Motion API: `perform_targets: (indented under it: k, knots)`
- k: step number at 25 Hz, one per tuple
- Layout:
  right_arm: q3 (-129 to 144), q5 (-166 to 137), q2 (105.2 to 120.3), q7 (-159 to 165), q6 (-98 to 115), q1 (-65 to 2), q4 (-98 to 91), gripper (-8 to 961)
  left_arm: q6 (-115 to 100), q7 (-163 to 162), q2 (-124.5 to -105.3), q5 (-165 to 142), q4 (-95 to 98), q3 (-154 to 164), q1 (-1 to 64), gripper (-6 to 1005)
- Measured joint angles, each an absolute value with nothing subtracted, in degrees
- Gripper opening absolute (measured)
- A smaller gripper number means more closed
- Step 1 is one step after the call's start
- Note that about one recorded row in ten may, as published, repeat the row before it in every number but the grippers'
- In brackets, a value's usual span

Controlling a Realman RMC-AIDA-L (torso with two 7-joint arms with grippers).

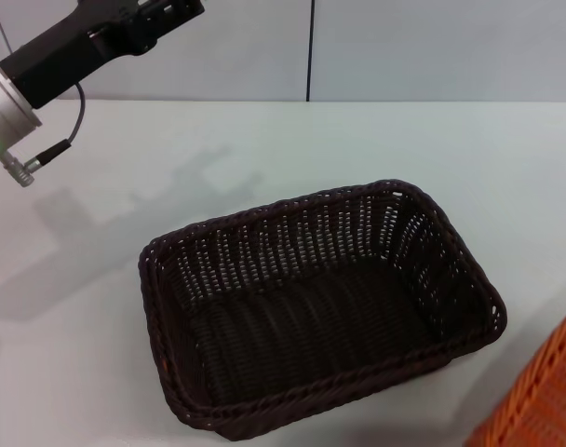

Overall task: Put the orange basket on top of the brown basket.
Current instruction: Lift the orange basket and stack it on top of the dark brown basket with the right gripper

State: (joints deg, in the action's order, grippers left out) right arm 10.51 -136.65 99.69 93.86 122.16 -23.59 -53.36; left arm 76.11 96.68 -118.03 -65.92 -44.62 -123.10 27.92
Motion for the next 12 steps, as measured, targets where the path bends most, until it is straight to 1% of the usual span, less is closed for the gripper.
perform_targets:
  k: [4, 6, 8, 9, 10, 12]
  knots:
    - [9.3, -129.7, 99.48, 94.9, 122.4, -22.8, -50.0, 138, 76.1, 96.7, -118.03, -65.9, -44.6, -123.1, 28.0, 859]
    - [7.8, -125.9, 99.71, 96.3, 122.4, -22.7, -48.5, 139, 76.1, 96.7, -118.03, -65.9, -44.6, -123.2, 28.0, 859]
    - [7.3, -121.4, 100.47, 97.8, 122.4, -22.6, -47.2, 139, 75.9, 96.7, -118.07, -65.9, -44.3, -123.4, 28.1, 859]
    - [7.3, -117.3, 101.40, 98.7, 122.2, -22.6, -45.8, 139, 75.9, 96.7, -118.08, -65.9, -44.1, -123.5, 28.3, 859]
    - [7.3, -117.3, 101.40, 98.7, 122.2, -22.6, -45.8, 139, 75.8, 96.7, -118.08, -65.9, -44.0, -123.5, 28.4, 859]
    - [7.2, -113.8, 102.54, 99.1, 121.6, -22.7, -44.0, 139, 75.7, 96.7, -118.07, -65.9, -43.8, -123.6, 28.8, 859]
